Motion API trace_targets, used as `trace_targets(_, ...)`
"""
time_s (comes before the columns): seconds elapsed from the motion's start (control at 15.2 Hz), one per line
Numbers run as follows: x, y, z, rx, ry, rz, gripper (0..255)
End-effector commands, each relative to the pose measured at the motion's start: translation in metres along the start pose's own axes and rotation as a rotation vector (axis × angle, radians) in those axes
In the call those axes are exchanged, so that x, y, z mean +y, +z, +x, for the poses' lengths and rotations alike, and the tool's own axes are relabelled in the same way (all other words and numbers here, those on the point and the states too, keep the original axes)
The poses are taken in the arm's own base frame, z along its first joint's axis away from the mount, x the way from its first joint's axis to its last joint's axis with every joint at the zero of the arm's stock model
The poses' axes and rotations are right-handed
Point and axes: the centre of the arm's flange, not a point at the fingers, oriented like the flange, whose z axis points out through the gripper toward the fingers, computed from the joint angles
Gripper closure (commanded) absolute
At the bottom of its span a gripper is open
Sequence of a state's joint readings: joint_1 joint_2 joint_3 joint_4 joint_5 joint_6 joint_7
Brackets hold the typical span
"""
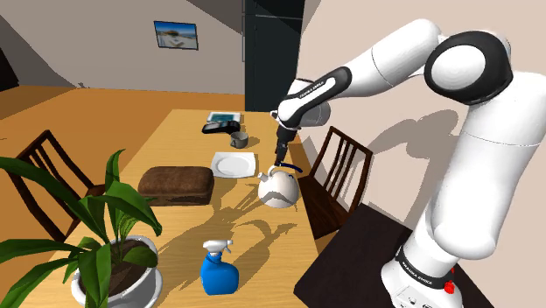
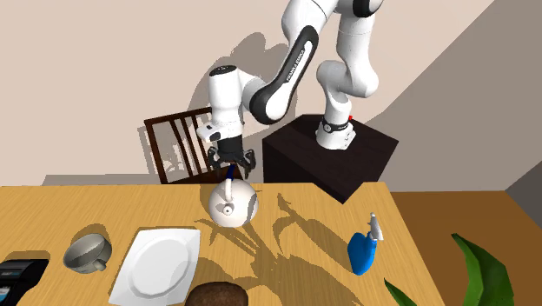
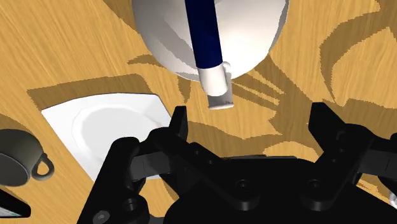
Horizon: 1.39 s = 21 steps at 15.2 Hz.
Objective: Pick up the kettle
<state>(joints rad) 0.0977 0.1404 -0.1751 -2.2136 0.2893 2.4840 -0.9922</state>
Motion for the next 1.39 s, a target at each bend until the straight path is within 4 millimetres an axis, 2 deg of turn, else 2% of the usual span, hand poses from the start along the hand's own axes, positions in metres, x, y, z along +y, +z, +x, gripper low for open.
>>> trace_targets(0.0,0.011,0.025,0.008,0.01,-0.036,0.004,0)
trace_targets(0.13,0.022,0.047,0.019,0.02,-0.07,0.008,0)
trace_targets(0.2,0.022,0.049,0.02,0.021,-0.073,0.008,0)
trace_targets(0.66,0.023,0.088,0.011,0.021,-0.073,0.008,0)
trace_targets(0.79,0.023,0.088,0.011,0.021,-0.073,0.008,0)
trace_targets(0.86,0.023,0.088,0.011,0.021,-0.073,0.008,255)
trace_targets(1.32,0.023,0.088,0.011,0.021,-0.073,0.008,255)
